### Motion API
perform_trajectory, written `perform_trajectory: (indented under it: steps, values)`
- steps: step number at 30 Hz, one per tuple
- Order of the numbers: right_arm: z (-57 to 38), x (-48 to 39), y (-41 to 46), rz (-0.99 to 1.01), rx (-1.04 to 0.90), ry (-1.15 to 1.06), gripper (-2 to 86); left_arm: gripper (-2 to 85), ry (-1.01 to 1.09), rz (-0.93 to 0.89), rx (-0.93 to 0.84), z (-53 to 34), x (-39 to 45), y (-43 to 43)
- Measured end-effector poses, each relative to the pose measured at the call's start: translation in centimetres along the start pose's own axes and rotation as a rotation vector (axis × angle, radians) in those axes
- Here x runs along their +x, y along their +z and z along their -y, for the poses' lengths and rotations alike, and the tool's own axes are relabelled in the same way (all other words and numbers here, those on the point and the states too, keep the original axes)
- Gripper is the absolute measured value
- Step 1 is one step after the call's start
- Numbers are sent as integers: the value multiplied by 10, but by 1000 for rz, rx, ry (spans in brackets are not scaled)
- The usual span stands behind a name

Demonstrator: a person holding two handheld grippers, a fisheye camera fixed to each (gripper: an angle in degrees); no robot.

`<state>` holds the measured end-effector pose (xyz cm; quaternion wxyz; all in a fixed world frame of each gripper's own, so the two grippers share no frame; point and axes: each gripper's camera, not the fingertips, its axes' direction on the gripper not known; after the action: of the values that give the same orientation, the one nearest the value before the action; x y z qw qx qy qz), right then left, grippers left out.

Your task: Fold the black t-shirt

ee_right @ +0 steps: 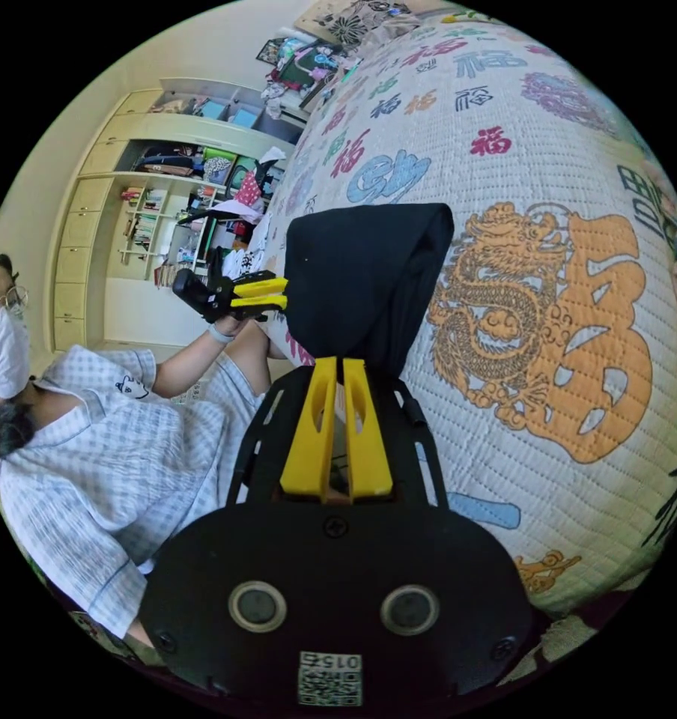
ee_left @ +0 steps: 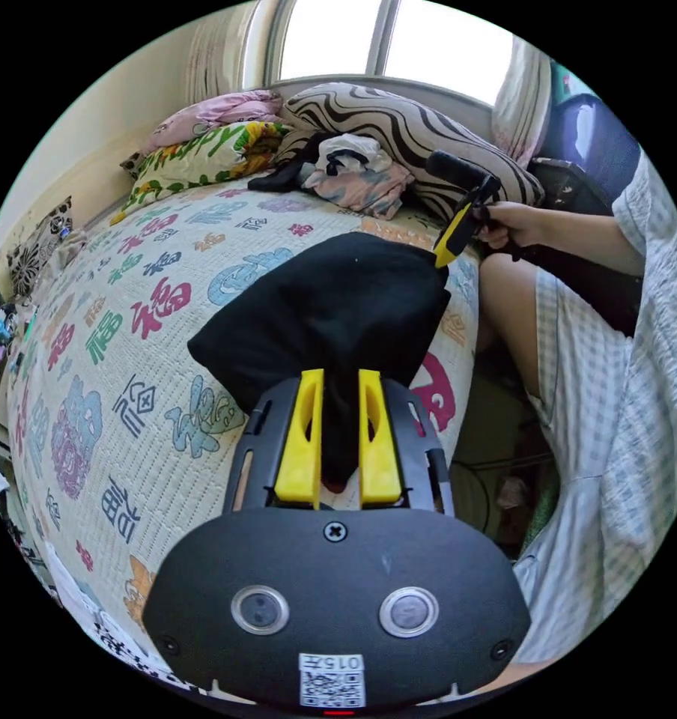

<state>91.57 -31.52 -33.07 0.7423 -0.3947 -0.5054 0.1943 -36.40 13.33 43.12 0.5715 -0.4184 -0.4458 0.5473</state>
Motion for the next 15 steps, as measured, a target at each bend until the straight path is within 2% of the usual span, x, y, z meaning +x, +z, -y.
perform_trajectory:
  steps: [2,6,10,13,15]
  values:
    - [6,-2,5,-30,-10,-11,-1,11,-18,-47,5,1,-9,-8]
    - [13,-14,21,-201,-91,-68,-4,-1,-90,-270,14,3,-36,-45]
    - [25,-7,55,-280,-181,-69,-5,7,-85,-182,-70,1,-36,-32]
    - [32,4,61,-220,-185,-28,-4,19,-206,-240,-17,-10,-56,-34]
    - [29,3,55,-181,-154,-36,-3,32,-283,-357,10,-18,-76,-58]
